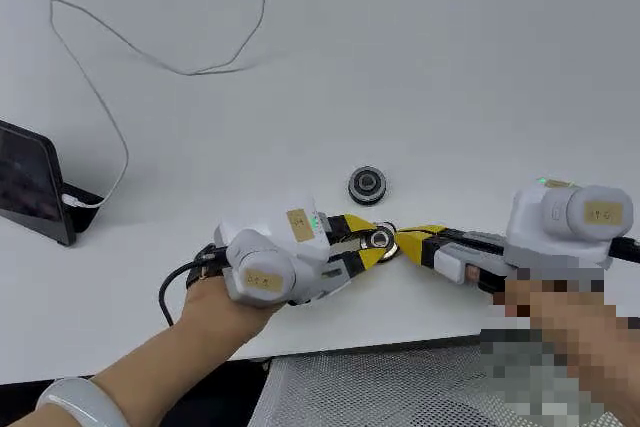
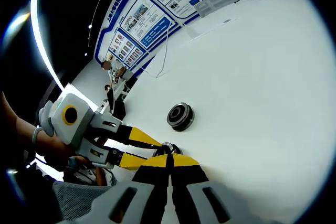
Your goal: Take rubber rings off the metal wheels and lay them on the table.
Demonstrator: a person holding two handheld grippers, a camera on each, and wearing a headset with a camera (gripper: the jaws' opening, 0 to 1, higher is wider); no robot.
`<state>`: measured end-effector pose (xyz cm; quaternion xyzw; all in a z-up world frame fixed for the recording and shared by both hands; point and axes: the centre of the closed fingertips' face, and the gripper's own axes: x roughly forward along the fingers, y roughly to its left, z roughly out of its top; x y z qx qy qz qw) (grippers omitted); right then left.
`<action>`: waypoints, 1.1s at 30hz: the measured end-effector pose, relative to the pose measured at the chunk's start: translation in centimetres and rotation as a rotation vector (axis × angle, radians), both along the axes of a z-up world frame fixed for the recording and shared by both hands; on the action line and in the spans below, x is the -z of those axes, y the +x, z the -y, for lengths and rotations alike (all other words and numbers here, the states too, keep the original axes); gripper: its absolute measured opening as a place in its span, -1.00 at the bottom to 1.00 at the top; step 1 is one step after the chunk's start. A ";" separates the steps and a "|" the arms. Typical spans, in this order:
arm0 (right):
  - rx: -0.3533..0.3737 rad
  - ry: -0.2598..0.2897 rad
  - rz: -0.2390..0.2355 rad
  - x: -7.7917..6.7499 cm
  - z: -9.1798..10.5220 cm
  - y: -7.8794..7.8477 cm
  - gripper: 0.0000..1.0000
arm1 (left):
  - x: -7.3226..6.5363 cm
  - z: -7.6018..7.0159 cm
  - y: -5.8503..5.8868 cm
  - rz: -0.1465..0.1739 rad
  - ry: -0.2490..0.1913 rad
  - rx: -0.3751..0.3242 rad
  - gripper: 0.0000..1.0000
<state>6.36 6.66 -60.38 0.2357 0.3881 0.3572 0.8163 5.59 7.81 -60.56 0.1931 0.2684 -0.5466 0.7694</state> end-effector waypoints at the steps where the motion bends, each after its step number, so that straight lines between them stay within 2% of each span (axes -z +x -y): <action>1: 0.000 0.000 0.000 0.0 0.0 0.0 -0.96 | 0.0 0.0 0.0 0.000 0.000 0.000 -0.77; 23: -0.023 0.023 -0.005 -0.4 -0.5 -0.1 -0.97 | 0.1 -0.1 0.1 0.002 -0.003 -0.005 -0.77; 28: -0.035 0.040 0.002 -0.8 -1.0 -0.2 -0.97 | 0.1 -0.1 0.1 0.002 -0.004 -0.007 -0.77; 31: -0.028 0.094 0.004 -1.8 -1.7 -0.2 -0.97 | 0.1 -0.1 0.1 0.003 -0.003 -0.007 -0.77; 33: -0.027 0.074 0.012 -2.1 -1.7 -0.3 -0.97 | 0.1 -0.1 0.1 0.003 -0.003 -0.007 -0.77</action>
